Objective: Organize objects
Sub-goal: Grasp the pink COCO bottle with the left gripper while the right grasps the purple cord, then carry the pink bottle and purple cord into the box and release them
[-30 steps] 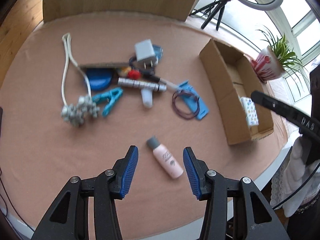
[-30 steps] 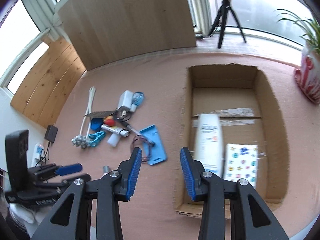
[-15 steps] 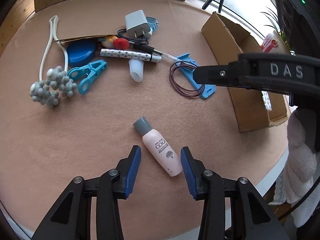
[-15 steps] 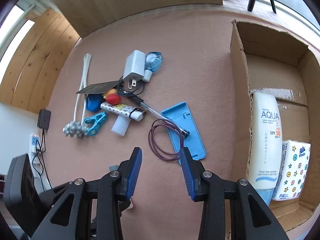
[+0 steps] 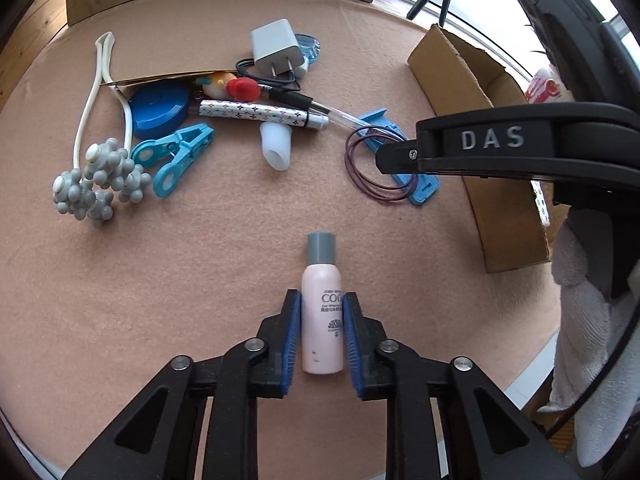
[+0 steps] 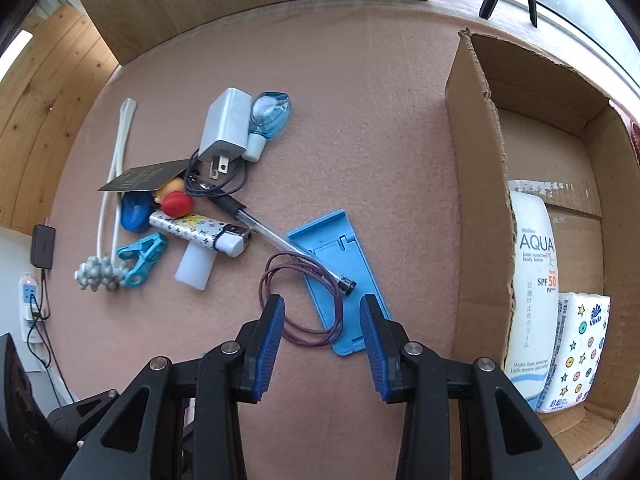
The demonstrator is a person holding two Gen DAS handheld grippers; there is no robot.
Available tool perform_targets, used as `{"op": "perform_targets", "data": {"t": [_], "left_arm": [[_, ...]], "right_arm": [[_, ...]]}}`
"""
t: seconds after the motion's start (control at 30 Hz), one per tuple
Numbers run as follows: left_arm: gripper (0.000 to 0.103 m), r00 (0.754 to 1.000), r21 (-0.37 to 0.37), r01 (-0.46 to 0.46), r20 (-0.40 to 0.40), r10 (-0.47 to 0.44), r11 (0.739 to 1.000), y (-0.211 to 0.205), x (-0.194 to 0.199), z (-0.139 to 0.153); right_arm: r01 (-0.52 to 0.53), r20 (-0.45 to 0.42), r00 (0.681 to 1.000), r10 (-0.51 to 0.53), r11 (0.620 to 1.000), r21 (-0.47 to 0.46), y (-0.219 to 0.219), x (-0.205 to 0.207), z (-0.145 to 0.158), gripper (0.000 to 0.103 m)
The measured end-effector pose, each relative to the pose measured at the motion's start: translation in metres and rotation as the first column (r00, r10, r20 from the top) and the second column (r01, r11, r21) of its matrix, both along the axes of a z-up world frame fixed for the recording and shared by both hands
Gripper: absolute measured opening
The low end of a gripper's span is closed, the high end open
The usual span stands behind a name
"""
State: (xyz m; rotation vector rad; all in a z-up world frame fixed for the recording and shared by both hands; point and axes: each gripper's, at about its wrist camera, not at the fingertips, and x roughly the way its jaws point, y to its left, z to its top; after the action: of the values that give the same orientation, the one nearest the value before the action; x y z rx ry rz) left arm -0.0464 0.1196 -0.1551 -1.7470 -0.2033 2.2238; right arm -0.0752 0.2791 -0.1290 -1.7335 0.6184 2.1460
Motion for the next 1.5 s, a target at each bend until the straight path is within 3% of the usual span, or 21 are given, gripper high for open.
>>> {"op": "perform_targets", "data": {"t": [0.17, 0.4, 0.97, 1.17, 1.5], "left_arm": [[0.023, 1.000, 0.013, 0.002, 0.001, -0.003, 1.000, -0.004, 0.003, 0.001], [0.022, 1.000, 0.033, -0.005, 0.009, 0.004, 0.999, -0.015, 0.001, 0.001], [0.022, 1.000, 0.104, -0.022, -0.019, 0.024, 0.994, -0.023, -0.007, 0.026], [0.022, 0.999, 0.121, 0.002, -0.045, 0.004, 0.993, -0.010, -0.018, 0.040], [0.022, 0.994, 0.144, 0.061, -0.104, -0.046, 0.988, 0.033, -0.047, 0.065]], "right_arm": [[-0.001, -0.007, 1.000, 0.001, 1.000, 0.011, 0.002, 0.000, 0.000, 0.021], [0.012, -0.028, 1.000, -0.013, 0.999, -0.048, 0.006, 0.013, 0.000, 0.004], [0.045, -0.198, 0.978, -0.068, 0.992, -0.118, 0.019, 0.068, 0.054, 0.004], [0.048, -0.238, 0.969, -0.072, 0.994, -0.102, 0.025, 0.077, 0.067, 0.004], [0.130, -0.298, 0.944, -0.142, 0.990, -0.061, 0.072, 0.114, 0.093, 0.004]]}}
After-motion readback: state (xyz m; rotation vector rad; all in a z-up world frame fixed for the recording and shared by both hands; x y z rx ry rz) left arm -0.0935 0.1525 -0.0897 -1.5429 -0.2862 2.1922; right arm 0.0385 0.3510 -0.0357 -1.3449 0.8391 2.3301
